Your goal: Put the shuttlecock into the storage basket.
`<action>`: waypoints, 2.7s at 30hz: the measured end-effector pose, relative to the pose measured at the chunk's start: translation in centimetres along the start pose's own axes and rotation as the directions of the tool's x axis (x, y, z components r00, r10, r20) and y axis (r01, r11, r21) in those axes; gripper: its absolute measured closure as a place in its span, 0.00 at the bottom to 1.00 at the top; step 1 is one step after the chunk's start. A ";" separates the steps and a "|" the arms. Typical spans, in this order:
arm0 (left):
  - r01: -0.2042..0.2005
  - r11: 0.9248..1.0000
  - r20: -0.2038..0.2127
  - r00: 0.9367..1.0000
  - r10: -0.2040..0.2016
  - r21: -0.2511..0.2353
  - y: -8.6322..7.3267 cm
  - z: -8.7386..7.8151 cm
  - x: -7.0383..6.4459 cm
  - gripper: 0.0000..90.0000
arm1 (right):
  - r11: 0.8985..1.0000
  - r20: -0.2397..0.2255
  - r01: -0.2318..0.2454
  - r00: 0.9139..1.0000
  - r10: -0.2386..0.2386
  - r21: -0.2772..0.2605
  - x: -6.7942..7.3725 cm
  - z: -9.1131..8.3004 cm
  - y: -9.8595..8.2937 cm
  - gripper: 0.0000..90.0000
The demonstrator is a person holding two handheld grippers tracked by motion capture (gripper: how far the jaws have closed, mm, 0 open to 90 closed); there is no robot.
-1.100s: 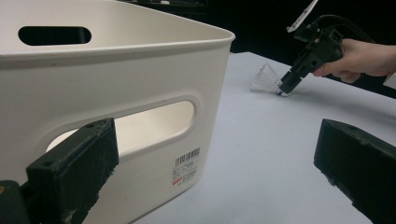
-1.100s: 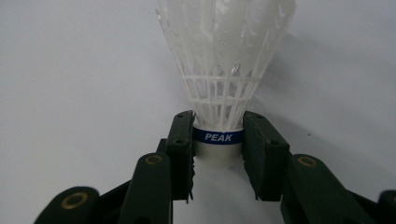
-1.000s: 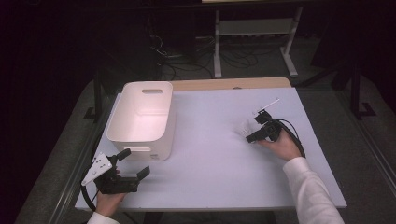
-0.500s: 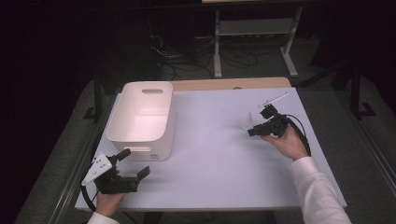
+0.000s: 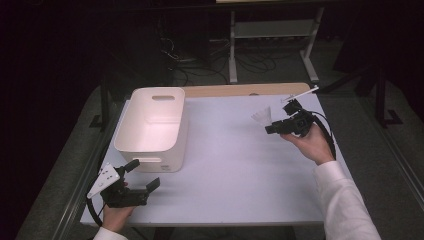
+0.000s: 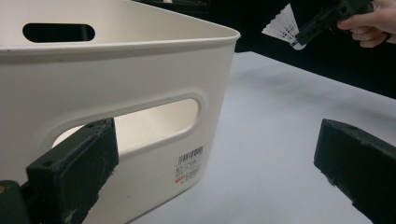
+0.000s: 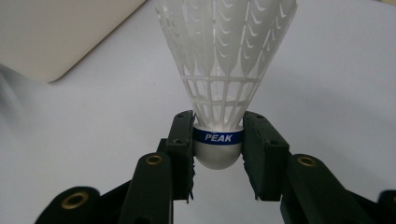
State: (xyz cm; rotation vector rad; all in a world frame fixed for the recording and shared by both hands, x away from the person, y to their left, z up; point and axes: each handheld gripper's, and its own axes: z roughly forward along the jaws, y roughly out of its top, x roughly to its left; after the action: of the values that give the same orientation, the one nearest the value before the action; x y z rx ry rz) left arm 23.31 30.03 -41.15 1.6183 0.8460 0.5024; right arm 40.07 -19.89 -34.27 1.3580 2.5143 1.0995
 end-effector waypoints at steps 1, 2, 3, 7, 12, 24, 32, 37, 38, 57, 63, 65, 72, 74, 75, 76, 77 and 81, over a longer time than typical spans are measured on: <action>-0.006 1.000 -0.001 1.000 0.006 0.004 0.0 0.0 0.0 0.00 | 1.000 0.001 0.001 1.000 -0.001 -0.003 0.1 -0.1 0.1 0.71; -0.005 1.000 -0.001 1.000 0.005 0.005 0.0 0.0 0.0 0.00 | 1.000 -0.002 0.007 1.000 -0.007 -0.010 0.2 -0.4 0.4 0.71; 0.000 1.000 0.000 1.000 0.000 0.000 0.0 0.0 0.0 0.00 | 1.000 -0.002 0.007 1.000 -0.007 -0.010 0.2 -0.4 0.4 0.71; -0.004 1.000 0.002 1.000 0.004 0.001 0.0 0.0 0.0 0.00 | 1.000 -0.007 0.008 1.000 -0.008 -0.026 0.3 -0.9 0.8 0.71; -0.002 1.000 0.003 1.000 0.002 0.000 0.0 0.0 0.0 0.00 | 0.999 -0.005 0.015 1.000 -0.015 -0.041 0.6 -1.5 1.5 0.71; -0.007 1.000 0.001 1.000 0.007 0.004 0.0 0.0 0.0 0.00 | 0.998 -0.005 0.030 1.000 -0.030 -0.053 1.3 -2.3 2.6 0.71; -0.008 1.000 0.002 1.000 0.008 0.003 0.0 0.0 0.0 0.00 | 0.997 -0.012 0.053 0.998 -0.054 -0.056 1.9 -2.6 3.3 0.71; -0.008 1.000 0.001 1.000 0.008 0.004 0.0 0.1 0.0 0.00 | 0.996 -0.016 0.069 0.997 -0.070 -0.056 2.9 -3.0 3.9 0.71; -0.007 1.000 0.002 1.000 0.007 0.004 0.0 0.0 0.0 0.00 | 0.995 -0.016 0.075 0.997 -0.076 -0.059 3.1 -3.0 4.1 0.71; -0.001 1.000 0.007 1.000 0.001 -0.008 0.0 0.1 -0.1 0.00 | 0.984 -0.052 0.171 0.983 -0.174 -0.060 7.2 -2.6 6.7 0.71; -0.025 1.000 0.006 1.000 0.025 0.011 0.1 0.0 0.1 0.00 | 0.982 -0.063 0.179 0.981 -0.183 -0.063 7.8 -2.4 7.1 0.71; -0.018 1.000 0.007 1.000 0.018 0.005 0.0 0.0 0.0 0.00 | 0.981 -0.065 0.186 0.980 -0.190 -0.063 8.1 -2.4 7.4 0.71; -0.013 1.000 0.008 1.000 0.013 0.001 0.0 0.0 0.0 0.00 | 0.979 -0.072 0.193 0.978 -0.197 -0.061 8.8 -2.1 7.8 0.71; -0.019 1.000 0.007 1.000 0.019 0.007 0.0 0.0 0.0 0.00 | 0.977 -0.077 0.204 0.975 -0.209 -0.062 8.9 -1.9 7.9 0.71; -0.019 1.000 0.007 1.000 0.019 0.006 0.0 0.0 0.0 0.00 | 0.976 -0.076 0.209 0.974 -0.213 -0.061 9.0 -1.9 8.0 0.71; -0.019 1.000 0.008 1.000 0.019 0.007 0.0 0.0 0.0 0.00 | 0.976 -0.080 0.208 0.974 -0.212 -0.062 9.1 -1.8 8.0 0.71; -0.016 1.000 0.007 1.000 0.016 0.007 0.0 0.0 0.0 0.00 | 0.976 -0.080 0.211 0.973 -0.215 -0.060 9.2 -1.8 8.1 0.71; -0.022 1.000 0.008 1.000 0.022 0.010 0.1 0.0 0.0 0.00 | 0.973 -0.090 0.220 0.970 -0.225 -0.064 9.7 -1.5 8.3 0.71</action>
State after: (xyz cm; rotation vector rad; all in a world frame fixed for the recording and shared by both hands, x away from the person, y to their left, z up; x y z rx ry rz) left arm 23.36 30.05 -41.10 1.6397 0.8268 0.5076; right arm 39.44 -10.49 -25.51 1.0010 2.6047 1.2010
